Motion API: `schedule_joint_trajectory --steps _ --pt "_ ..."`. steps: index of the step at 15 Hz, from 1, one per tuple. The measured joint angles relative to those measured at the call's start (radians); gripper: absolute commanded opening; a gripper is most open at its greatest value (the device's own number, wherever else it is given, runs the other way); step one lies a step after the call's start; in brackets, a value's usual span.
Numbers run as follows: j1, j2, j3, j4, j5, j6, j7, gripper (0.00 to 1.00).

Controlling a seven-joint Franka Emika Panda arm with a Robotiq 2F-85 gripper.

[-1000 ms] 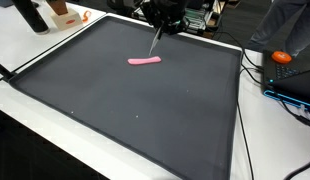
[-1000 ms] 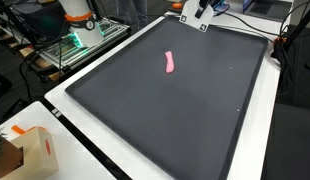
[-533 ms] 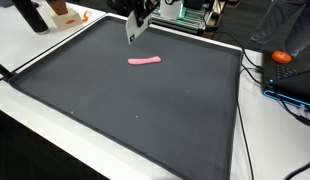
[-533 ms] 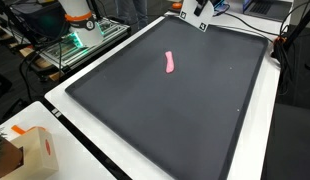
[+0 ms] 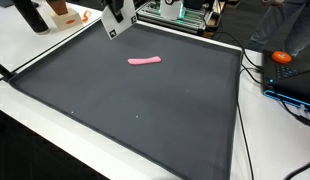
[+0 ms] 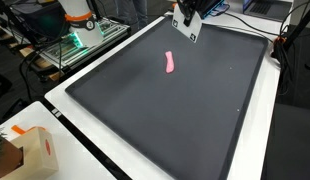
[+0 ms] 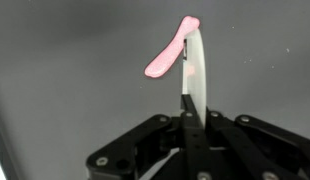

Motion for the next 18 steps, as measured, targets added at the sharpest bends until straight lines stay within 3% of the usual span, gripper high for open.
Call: schedule_joint_trajectory --steps 9,18 --pt "-0.120 -0.087 -0.040 -0.246 0.213 0.116 -0.207 0.01" --pt "-0.154 -0.120 -0.068 -0.397 0.277 0.217 -0.321 0.01"
